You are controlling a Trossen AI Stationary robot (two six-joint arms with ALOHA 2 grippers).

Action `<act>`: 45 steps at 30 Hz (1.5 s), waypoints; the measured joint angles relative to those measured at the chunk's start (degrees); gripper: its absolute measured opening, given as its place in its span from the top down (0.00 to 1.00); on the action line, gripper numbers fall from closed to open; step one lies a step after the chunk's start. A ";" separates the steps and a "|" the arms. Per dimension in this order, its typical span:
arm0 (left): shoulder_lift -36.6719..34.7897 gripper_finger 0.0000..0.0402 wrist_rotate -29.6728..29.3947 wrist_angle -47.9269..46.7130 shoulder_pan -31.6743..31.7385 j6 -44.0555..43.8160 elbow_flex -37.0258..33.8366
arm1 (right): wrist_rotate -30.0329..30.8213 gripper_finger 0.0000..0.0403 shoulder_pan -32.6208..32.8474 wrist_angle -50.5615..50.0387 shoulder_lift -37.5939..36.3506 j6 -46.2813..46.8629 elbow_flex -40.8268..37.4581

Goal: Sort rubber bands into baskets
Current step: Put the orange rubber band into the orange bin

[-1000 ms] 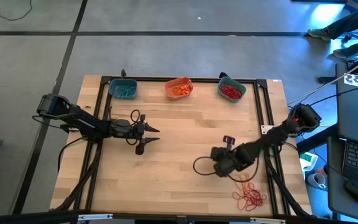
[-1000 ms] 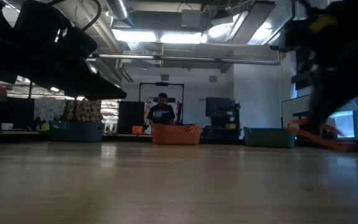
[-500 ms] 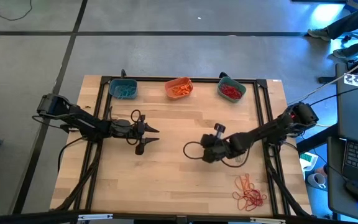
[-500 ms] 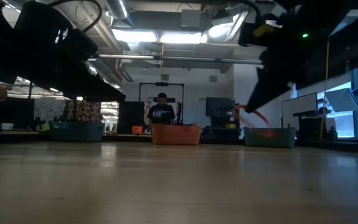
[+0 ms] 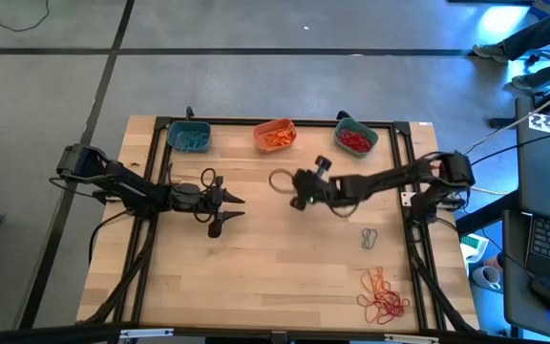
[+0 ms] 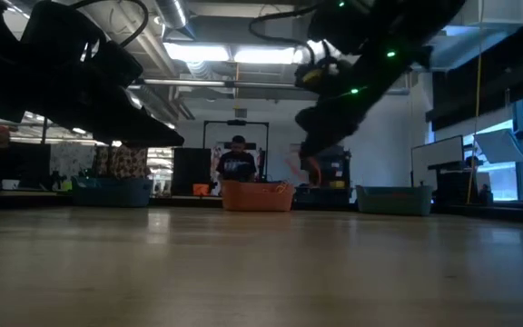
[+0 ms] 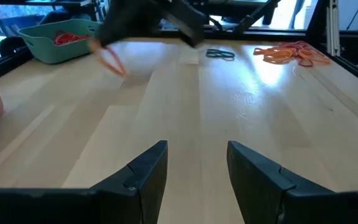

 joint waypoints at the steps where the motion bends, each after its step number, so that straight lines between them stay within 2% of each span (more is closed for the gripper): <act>1: 0.00 0.59 0.00 0.00 -0.02 0.00 0.00 | -0.40 0.98 -1.48 2.28 0.00 -1.24 0.00; 7: 0.00 0.59 0.00 0.00 -0.01 -0.09 0.00 | -6.28 0.98 -10.04 12.19 -0.02 -6.60 0.00; 17: 0.00 0.59 0.00 0.52 -0.01 -0.14 0.00 | -15.94 0.98 -22.50 24.12 -0.02 -6.61 0.00; 27: 0.00 0.59 0.00 0.40 0.00 -0.22 0.00 | -22.15 0.98 -29.41 36.67 5.24 -2.97 0.17; 35: 0.00 0.59 0.00 -0.37 0.00 -0.09 0.02 | -23.96 0.96 -30.06 34.73 12.44 -1.78 5.40; 45: 0.00 0.59 0.00 -0.90 -0.02 -0.23 0.02 | -25.20 0.64 -30.02 14.29 15.36 -2.36 14.69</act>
